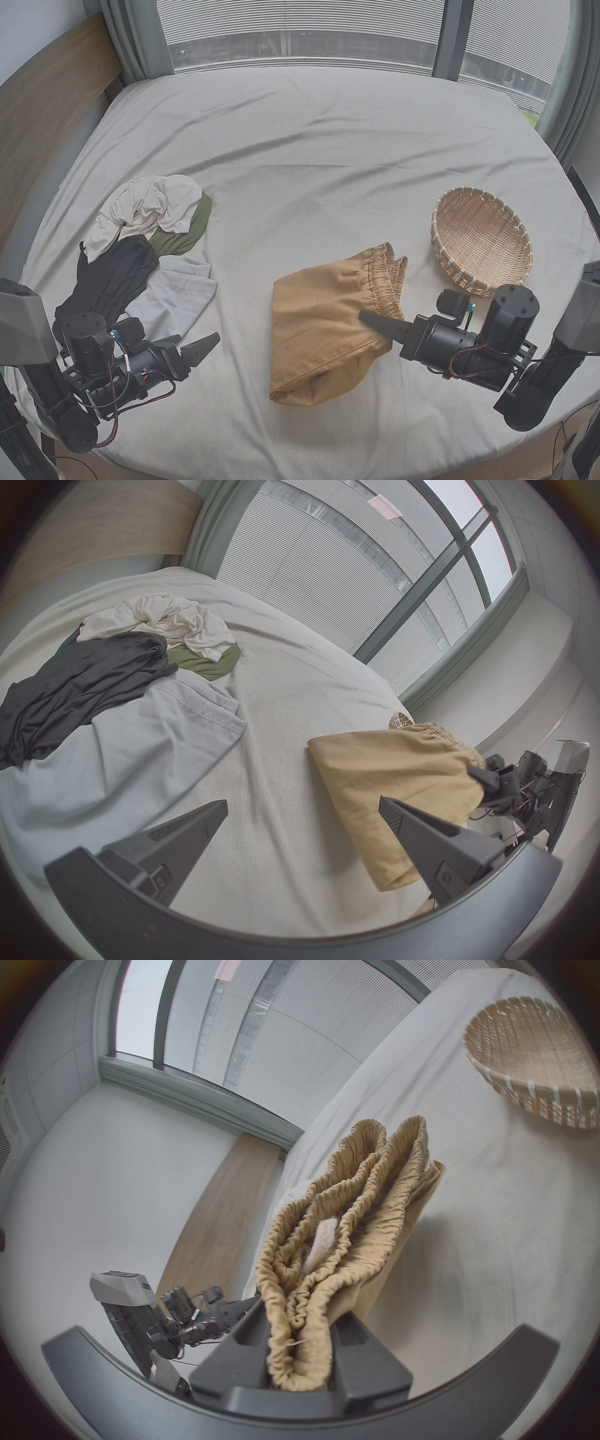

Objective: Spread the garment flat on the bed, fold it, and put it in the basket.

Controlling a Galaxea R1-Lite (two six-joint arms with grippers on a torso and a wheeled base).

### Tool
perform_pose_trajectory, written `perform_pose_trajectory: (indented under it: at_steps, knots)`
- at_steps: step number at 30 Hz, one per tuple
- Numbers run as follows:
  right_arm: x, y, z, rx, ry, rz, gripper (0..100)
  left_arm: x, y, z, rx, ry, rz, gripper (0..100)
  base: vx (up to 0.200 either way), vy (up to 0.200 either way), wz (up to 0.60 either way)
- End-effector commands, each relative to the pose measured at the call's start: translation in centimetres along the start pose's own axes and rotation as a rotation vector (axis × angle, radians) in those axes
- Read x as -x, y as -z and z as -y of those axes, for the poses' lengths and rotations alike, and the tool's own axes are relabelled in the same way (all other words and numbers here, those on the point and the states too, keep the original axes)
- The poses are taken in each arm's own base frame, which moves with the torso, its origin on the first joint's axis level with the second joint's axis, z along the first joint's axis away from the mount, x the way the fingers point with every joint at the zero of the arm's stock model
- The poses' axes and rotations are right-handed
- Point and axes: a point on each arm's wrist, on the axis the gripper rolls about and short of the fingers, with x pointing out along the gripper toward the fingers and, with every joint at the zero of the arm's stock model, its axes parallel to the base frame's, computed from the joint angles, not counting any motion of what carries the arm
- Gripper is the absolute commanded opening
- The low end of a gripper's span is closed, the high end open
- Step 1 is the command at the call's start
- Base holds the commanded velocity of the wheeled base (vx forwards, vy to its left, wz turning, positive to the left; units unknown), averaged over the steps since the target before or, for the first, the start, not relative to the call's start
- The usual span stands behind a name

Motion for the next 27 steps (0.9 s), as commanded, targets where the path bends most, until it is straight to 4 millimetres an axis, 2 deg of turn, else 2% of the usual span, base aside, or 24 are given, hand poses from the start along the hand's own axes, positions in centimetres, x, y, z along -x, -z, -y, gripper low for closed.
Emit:
perform_pose_trajectory:
  at_steps: [1, 13, 17, 19, 22, 27]
  knots:
    - [1.1, -1.5, -2.1, 0.029, -0.066, 0.06, 0, 0.1, -0.2, 0.2, -0.004, 0.005, 0.008, 100, 0.0, 0.0, 0.0]
    - [1.4, -3.2, -3.0, 0.072, -0.098, 0.127, 0, 0.3, -0.5, 0.5, -0.006, 0.019, 0.023, 100, 0.0, 0.0, 0.0]
    - [1.3, -4.7, -2.5, 0.118, -0.077, 0.18, 0, 0.3, -0.4, 0.7, -0.008, 0.024, 0.02, 100, 0.0, 0.0, 0.0]
    - [1.3, -4.7, -2.5, 0.118, -0.077, 0.18, 0, 0.3, -0.4, 0.7, -0.008, 0.024, 0.02, 100, 0.0, 0.0, 0.0]
    - [1.9, -6.0, -2.4, 0.15, -0.041, 0.204, 0, 0.4, -0.4, 0.7, 0.006, 0.025, 0.018, 100, 0.0, 0.0, 0.0]
    - [2.3, -6.1, -2.4, 0.15, -0.025, 0.2, 0, 0.3, -0.4, 0.7, 0.009, 0.026, 0.019, 100, 0.0, 0.0, 0.0]
